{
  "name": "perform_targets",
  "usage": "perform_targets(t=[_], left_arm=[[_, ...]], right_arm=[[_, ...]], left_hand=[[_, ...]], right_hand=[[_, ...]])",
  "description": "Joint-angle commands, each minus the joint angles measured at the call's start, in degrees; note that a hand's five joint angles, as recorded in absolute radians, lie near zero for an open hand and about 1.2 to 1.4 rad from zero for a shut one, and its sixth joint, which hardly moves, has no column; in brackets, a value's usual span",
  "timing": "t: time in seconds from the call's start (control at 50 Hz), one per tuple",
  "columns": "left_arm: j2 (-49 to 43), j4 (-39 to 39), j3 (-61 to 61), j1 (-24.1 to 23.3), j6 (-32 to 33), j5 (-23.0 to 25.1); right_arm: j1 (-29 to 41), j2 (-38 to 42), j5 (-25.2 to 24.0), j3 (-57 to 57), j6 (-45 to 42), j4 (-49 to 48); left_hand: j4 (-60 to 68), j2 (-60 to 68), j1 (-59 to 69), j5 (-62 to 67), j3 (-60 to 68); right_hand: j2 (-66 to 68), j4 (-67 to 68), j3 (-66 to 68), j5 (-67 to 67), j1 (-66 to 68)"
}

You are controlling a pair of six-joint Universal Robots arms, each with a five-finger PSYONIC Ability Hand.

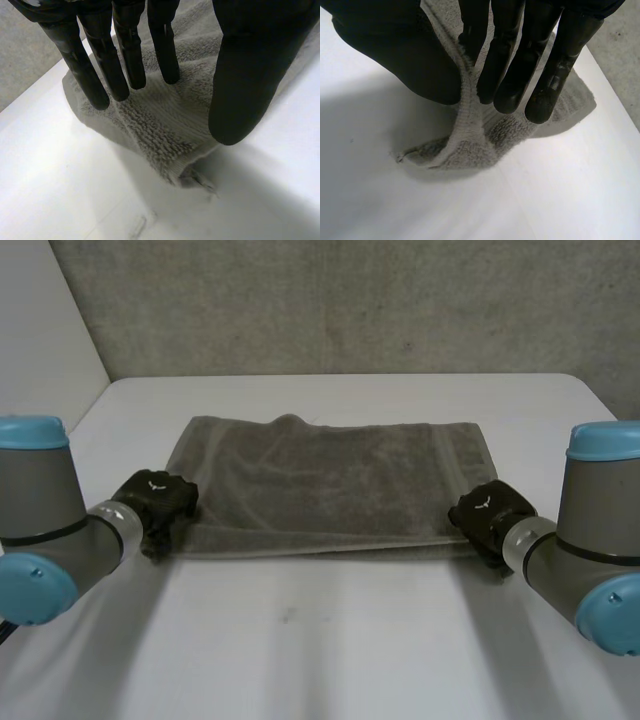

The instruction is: Fold the towel.

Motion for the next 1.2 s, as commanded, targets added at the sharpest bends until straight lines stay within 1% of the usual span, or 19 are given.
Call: perform_targets(t=[0.02,0.12,0.18,0.26,0.48,0.78,0.92,1.16,1.2], left_arm=[[5.31,2.72,-6.3,1.36,-0.39,0.33],[6.28,5.98,-9.21,2.77,-0.48,0.24],[5.85,9.23,-11.93,5.05,-0.74,0.15],[4.8,9.76,-12.9,6.11,-1.09,0.24],[0.75,12.22,-11.59,5.5,-1.8,0.24],[-0.83,12.14,-7.98,3.39,-3.38,0.06],[-4.78,11.7,-4.12,2.77,-3.21,-0.29],[-6.46,11.7,-0.6,3.74,-2.59,0.24],[-6.37,11.52,-0.69,3.83,-2.5,0.24]], right_arm=[[-0.9,-0.09,-1.11,1.24,0.65,-0.78],[-1.42,-0.17,-1.38,1.5,0.65,-0.87],[-1.51,-0.17,-1.38,1.59,0.65,-0.96],[-1.6,-0.09,-1.38,1.94,0.65,-1.04],[-1.51,0.09,-1.47,2.47,0.65,-2.01],[-1.42,1.06,-1.38,2.64,0.48,-3.15],[-1.42,1.58,-1.38,2.64,0.21,-3.24],[-1.69,1.58,-1.11,1.94,0.21,-3.42],[-2.74,1.5,-1.03,1.85,0.21,-3.68]], left_hand=[[3.28,3.27,3.13,3.38,3.28],[3.62,3.61,3.46,3.71,3.62],[3.62,3.61,3.46,3.71,3.62],[3.62,3.61,3.46,3.71,3.62],[3.78,3.78,3.63,3.88,3.78],[4.12,4.12,3.97,4.22,4.12],[4.96,4.95,4.81,5.06,4.96],[6.48,6.47,6.32,6.57,6.48],[6.31,6.3,6.16,6.41,6.31]], right_hand=[[12.6,11.48,11.85,12.86,24.91],[12.6,11.48,11.85,12.86,24.91],[12.6,11.48,11.85,12.86,24.91],[12.6,11.48,11.85,12.86,24.91],[12.6,11.48,11.85,12.86,24.91],[12.6,11.48,11.85,12.86,24.91],[12.6,11.48,11.85,12.86,24.91],[12.6,11.48,11.85,12.86,24.91],[12.6,11.48,11.85,12.86,24.91]])
